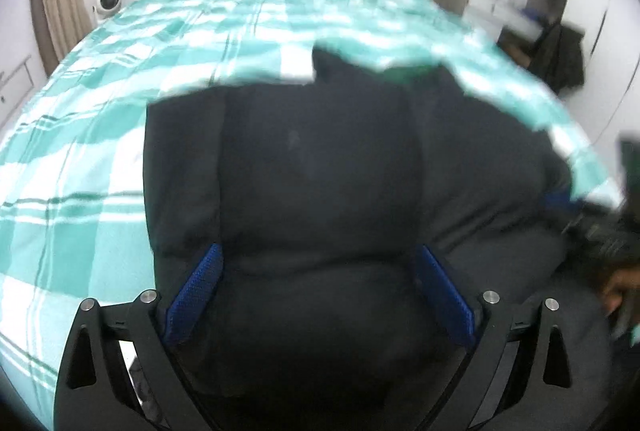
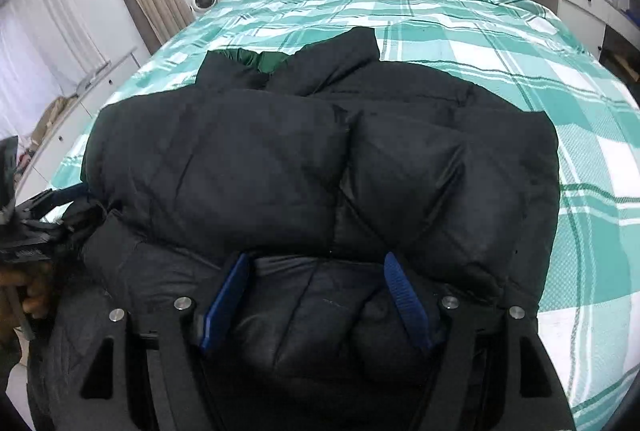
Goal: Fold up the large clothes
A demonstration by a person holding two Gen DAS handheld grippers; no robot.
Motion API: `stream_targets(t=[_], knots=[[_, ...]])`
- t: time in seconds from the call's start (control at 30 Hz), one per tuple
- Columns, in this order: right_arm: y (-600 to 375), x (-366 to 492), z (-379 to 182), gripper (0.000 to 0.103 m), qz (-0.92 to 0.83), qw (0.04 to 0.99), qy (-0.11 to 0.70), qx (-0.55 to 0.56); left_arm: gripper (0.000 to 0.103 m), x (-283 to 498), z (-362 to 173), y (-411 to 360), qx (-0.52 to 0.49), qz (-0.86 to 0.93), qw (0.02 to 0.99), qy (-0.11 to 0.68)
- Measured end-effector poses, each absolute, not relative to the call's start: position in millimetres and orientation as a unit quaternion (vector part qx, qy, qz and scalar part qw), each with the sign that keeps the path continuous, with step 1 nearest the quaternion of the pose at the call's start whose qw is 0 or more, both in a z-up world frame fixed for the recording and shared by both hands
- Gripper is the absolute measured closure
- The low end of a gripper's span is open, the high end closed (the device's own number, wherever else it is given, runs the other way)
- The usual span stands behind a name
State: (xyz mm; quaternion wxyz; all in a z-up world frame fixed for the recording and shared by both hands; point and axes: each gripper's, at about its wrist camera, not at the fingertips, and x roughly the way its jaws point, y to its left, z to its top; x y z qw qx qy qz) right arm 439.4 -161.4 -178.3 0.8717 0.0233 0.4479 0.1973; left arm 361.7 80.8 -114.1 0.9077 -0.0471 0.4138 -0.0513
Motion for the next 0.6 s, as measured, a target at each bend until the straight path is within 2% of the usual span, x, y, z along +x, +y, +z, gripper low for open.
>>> stream_targets(t=[0.13, 0.37, 0.5, 0.6], knots=[[-158.6, 440.9, -180.7, 0.031, 0.195, 0.879, 0.435, 0.024, 0.005, 398.6, -109.0, 88.7, -0.075, -0.039, 0.912, 0.401], [-160.5, 436.8, -182.2, 0.031, 0.198, 0.883, 0.426, 0.022, 0.001, 444.8, -149.4, 99.2, -0.088, -0.011, 0.894, 0.439], [-160.7, 438.2, -184.8, 0.031, 0.197, 0.884, 0.422, 0.022, 0.003, 440.3, -130.0, 96.6, -0.073, -0.009, 0.893, 0.445], [-160.6, 438.1, -185.4, 0.031, 0.197, 0.886, 0.418, 0.023, 0.002, 433.5, -112.2, 102.6, -0.111, -0.020, 0.903, 0.414]])
